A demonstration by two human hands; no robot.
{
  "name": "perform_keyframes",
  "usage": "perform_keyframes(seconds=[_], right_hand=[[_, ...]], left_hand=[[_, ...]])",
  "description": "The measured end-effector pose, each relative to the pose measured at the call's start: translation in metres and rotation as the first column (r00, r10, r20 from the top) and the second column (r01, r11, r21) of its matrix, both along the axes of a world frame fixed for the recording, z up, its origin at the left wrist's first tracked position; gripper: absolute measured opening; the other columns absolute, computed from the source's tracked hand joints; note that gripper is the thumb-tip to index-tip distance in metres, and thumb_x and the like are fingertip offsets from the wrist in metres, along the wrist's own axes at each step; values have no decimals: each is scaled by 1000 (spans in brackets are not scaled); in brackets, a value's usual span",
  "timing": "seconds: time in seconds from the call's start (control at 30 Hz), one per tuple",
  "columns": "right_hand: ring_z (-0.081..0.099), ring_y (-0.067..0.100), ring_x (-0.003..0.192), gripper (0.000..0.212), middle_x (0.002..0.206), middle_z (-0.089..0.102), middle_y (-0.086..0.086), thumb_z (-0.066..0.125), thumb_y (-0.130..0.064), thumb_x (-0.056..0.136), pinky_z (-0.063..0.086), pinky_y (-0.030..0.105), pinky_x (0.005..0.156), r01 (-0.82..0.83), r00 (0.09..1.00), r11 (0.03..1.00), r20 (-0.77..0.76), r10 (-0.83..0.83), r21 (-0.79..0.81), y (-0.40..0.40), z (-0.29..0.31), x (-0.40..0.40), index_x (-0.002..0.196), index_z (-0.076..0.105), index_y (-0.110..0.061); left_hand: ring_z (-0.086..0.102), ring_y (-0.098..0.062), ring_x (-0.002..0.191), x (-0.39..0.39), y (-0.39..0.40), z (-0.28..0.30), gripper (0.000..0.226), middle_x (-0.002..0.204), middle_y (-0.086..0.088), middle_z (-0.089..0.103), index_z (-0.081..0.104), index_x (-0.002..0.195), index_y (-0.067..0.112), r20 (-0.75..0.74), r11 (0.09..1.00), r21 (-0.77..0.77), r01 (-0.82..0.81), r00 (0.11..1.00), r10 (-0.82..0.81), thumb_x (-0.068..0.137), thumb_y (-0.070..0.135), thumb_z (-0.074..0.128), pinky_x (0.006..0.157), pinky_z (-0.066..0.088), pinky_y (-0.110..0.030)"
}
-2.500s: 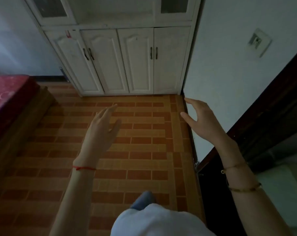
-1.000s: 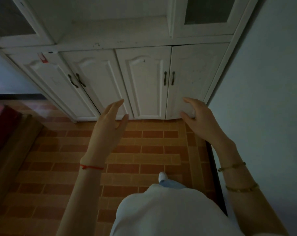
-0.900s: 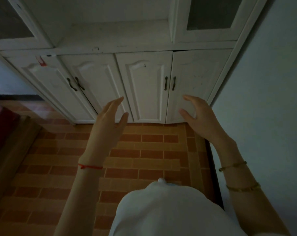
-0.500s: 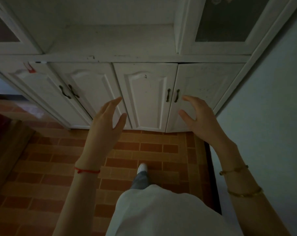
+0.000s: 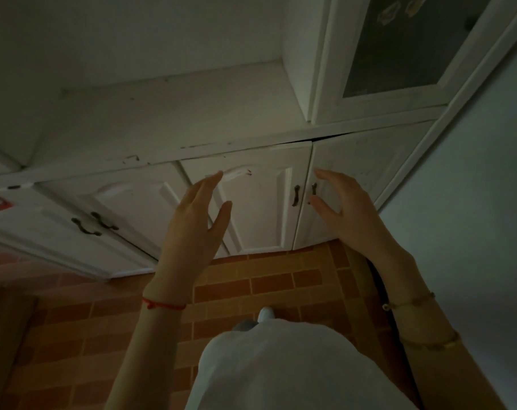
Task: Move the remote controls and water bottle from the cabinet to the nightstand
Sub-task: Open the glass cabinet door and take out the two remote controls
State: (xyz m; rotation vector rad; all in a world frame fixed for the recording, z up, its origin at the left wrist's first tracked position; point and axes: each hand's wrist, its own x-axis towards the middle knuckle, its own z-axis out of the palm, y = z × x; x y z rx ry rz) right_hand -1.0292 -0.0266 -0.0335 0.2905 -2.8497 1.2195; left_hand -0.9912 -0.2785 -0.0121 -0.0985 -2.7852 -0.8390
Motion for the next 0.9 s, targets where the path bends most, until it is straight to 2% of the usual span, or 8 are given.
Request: perform_keyframes(seconds=[0.23,0.33,0.47,0.53,0.7,0.77,0.9], right_hand=[[40,10,128,52,143,44,2,51,-35,96,26,21,104,78,997,997,12,-78,4,-21,-4,-21,144,38,-21],[38,3,119,53,142,44,2,50,-36,96,26,19,102,105,994,994,27,-105,15,-24,-5,-23,145,37,-22],[39,7,124,52,143,45,2,52,-33,96,27,20,103,127,992,992,29,-127,-7,-24,0,-27,144,37,-21],[40,13,130,52,143,45,3,53,-31,95,29,25,108,147,989,989,-2,-147,-26,-21,7,-33,144,39,-19],[39,16,133,51,143,45,5,53,-32,95,32,34,113,174,980,985,-99,-174,-2,-12,32,-55,143,39,-19],[39,16,134,51,144,45,4,53,-33,96,32,33,113,186,972,982,-151,-183,9,-5,47,-63,143,40,-19],[40,15,132,50,143,47,2,52,-34,96,30,27,110,214,942,977,-270,-201,19,10,81,-84,142,40,-20]], left_hand=[[49,-20,127,-43,-26,-4,49,141,-4,49,40,142,17,36,996,-17,92,995,-91,95,28,51,101,35,-23],[51,-22,125,-55,-30,-5,50,141,-6,49,40,141,16,32,992,-14,122,992,-122,94,28,51,103,40,-30],[49,-20,127,-67,-28,-4,49,139,-6,51,41,141,15,25,988,8,152,988,-152,94,27,51,102,35,-24],[48,-19,128,-75,-25,-2,49,139,-5,51,41,141,15,2,984,15,176,984,-176,94,27,51,104,35,-24],[49,-17,128,-97,-10,12,47,139,-5,52,42,140,15,-73,972,41,231,971,-227,95,25,52,104,33,-22],[49,-17,127,-108,-1,19,47,138,-6,52,43,140,14,-108,965,59,257,962,-250,95,24,52,104,34,-22],[52,-15,123,-134,19,42,46,136,-6,54,45,139,12,-213,951,76,299,937,-278,95,24,53,101,32,-12]])
